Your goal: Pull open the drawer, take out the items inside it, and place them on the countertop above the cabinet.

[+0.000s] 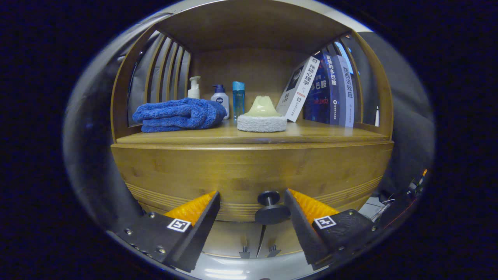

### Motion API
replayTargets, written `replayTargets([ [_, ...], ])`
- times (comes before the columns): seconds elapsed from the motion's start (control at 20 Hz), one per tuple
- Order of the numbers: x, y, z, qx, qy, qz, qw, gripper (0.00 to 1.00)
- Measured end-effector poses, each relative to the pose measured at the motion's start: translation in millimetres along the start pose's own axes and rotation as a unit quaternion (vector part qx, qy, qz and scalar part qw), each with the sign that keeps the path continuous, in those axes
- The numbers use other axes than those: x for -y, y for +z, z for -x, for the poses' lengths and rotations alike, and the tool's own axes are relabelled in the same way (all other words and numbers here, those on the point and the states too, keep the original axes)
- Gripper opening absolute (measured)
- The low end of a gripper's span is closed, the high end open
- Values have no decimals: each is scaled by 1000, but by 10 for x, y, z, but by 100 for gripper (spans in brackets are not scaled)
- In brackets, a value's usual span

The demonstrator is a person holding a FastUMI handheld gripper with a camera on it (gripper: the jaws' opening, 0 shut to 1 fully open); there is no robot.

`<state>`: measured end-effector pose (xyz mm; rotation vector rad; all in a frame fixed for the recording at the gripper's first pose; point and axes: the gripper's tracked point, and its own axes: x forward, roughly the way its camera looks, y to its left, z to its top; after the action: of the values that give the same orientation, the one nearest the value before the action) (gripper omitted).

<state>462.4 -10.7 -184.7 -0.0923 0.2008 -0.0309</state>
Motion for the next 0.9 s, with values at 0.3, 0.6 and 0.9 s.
replayTargets([
  [0.3,43,-31,85,-5,-7,12,1000,99],
  [0.6,11,-191,579,-6,2,-31,999,99],
  [0.9,40,-383,1186,-11,2,-66,998,99],
])
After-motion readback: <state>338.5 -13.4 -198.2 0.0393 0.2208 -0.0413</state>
